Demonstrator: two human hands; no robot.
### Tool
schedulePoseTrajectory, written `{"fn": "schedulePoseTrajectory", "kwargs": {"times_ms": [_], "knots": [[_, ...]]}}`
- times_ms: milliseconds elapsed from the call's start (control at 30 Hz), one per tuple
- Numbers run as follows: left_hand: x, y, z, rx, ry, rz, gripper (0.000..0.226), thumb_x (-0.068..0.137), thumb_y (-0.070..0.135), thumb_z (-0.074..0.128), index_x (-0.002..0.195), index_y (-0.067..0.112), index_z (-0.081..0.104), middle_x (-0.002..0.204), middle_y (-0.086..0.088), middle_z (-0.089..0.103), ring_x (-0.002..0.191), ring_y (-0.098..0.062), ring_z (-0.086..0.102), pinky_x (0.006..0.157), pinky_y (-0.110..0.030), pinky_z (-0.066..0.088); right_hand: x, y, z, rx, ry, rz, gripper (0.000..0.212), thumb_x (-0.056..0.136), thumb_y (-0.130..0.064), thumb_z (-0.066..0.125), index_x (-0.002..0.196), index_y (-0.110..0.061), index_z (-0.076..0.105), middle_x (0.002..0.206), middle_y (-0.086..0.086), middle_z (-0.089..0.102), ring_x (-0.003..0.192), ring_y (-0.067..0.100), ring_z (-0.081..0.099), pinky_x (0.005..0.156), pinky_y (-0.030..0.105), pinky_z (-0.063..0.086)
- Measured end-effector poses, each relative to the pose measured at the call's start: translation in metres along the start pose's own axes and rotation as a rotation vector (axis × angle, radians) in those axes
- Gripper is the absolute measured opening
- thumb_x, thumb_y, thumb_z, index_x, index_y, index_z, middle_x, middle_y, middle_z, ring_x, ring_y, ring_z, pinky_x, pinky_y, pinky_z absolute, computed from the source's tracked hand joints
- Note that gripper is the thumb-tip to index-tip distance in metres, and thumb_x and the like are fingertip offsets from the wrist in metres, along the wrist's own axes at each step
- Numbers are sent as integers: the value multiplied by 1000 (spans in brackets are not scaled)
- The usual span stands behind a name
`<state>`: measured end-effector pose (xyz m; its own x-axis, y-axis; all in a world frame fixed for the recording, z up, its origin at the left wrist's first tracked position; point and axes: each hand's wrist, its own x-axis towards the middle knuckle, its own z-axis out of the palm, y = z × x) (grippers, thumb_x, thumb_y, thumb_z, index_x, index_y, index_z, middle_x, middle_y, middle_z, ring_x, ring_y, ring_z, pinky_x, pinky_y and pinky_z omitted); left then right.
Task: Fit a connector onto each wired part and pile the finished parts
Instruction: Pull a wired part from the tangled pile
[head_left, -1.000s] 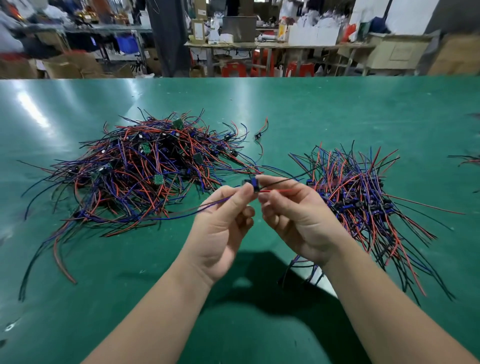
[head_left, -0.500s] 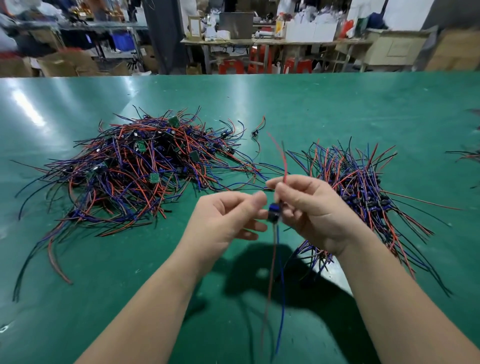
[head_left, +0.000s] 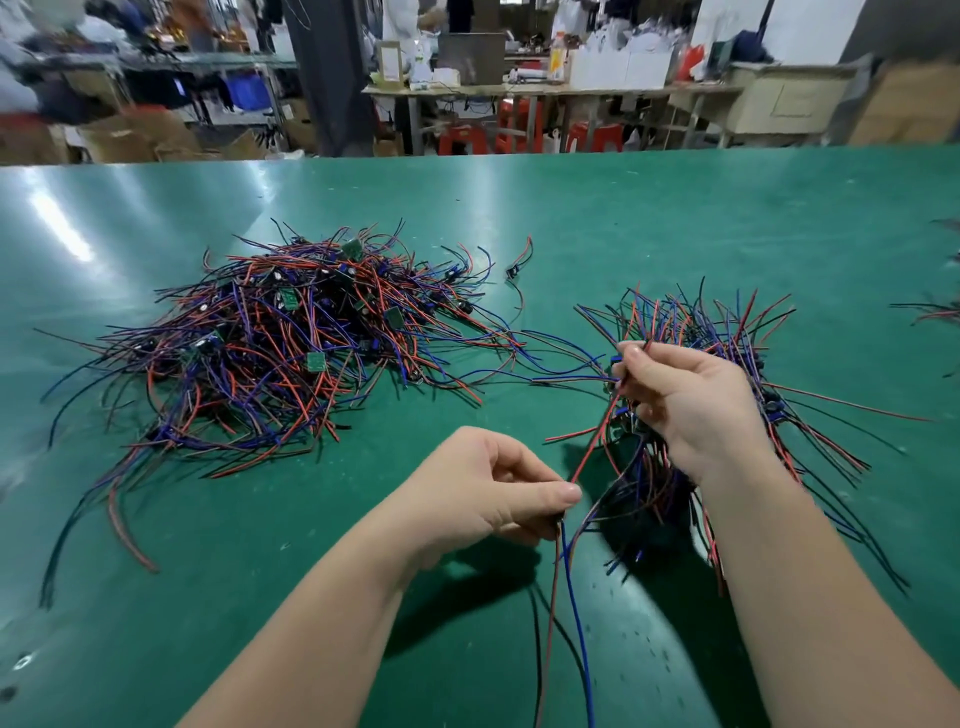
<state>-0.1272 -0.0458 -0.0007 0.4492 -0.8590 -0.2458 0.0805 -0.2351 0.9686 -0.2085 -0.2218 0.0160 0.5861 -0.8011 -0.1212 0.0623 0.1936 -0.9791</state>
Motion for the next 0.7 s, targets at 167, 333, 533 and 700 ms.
{"fn": "schedulePoseTrajectory", "kwargs": {"times_ms": [167, 333, 533, 700], "knots": [[-2, 0, -9, 47, -99, -52, 13, 74, 15, 80, 74, 9, 68, 67, -8, 70, 58, -14, 67, 54, -20, 52, -2, 3, 3, 149, 10, -22, 13, 91, -16, 62, 83, -9, 68, 56, 2, 64, 48, 13, 65, 38, 14, 41], [3, -4, -7, 75, 96, 9, 13, 75, 15, 79, 76, 9, 68, 63, -5, 70, 54, -12, 66, 51, -20, 51, 5, 7, 9, 164, 96, -14, 26, 102, -34, 39, 99, -19, 60, 75, 9, 65, 56, 19, 67, 45, 22, 50], [14, -2, -17, -244, 512, 196, 35, 64, 27, 75, 84, 1, 64, 57, -2, 67, 52, -10, 65, 49, -18, 52, -10, 22, 22, -274, -230, -301, 9, 89, -20, 64, 93, -27, 61, 81, -3, 65, 64, 13, 65, 56, 25, 50], [14, -1, -8, -323, 434, 174, 39, 81, 41, 58, 65, 8, 73, 59, -6, 68, 48, -11, 63, 47, -21, 52, -31, 33, 41, -538, -421, -539, 13, 74, -25, 81, 85, -25, 75, 70, -12, 69, 54, 2, 55, 56, 19, 44]]}}
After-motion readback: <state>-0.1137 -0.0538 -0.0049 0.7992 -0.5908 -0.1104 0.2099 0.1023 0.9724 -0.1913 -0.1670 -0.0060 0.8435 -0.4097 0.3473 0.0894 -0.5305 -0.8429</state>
